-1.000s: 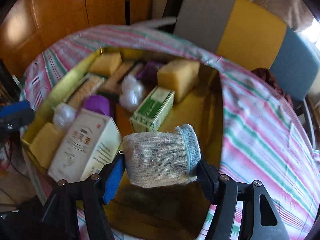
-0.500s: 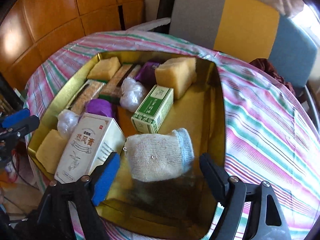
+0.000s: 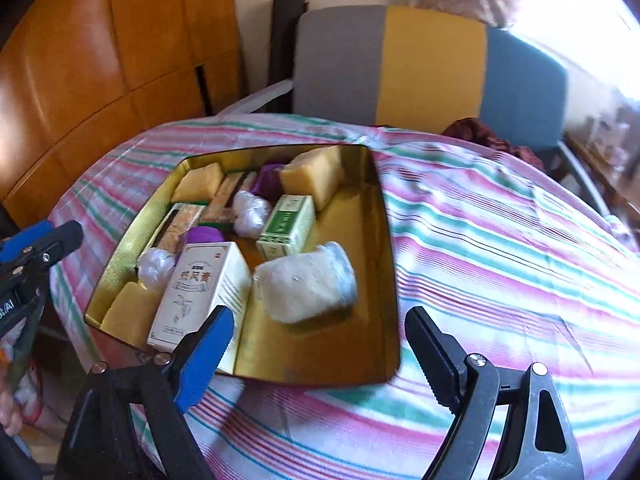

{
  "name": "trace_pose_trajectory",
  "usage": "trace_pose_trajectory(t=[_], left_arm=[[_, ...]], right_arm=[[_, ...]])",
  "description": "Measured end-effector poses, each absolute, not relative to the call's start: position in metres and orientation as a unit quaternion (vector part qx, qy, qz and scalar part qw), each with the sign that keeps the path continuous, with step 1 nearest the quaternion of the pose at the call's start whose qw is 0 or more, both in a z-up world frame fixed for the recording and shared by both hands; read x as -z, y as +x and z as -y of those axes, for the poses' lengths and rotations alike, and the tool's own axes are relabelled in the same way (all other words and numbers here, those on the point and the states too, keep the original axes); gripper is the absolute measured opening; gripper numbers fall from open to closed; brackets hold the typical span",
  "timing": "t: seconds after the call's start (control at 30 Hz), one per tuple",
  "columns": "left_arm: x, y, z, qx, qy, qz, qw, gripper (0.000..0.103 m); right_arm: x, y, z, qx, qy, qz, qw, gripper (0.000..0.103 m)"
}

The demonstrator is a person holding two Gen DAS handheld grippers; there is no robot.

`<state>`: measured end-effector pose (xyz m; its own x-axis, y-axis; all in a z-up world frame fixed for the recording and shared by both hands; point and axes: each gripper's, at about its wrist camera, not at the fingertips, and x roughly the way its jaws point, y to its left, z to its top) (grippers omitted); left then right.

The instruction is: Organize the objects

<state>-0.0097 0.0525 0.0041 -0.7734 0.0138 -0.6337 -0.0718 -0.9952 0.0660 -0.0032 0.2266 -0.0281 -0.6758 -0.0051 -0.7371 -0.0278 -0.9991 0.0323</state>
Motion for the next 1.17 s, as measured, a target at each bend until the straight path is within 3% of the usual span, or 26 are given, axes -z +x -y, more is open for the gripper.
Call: trace_pose_trajectory(t=[0.27, 1.17], left_arm=[[0.002, -0.002, -0.055, -0.936, -0.347, -0.016, 0.048, 0.056], [0.001, -0.001, -0.038, -0.943, -0.331, -0.002, 0.047, 0.056]], right_arm=[[0.018, 0.014, -0.228, -0.932, -0.354, -0.017, 0.067, 0.094], [0.019, -0.006, -0.196, -0.927, -0.374, -0.001, 0.032, 0.095]])
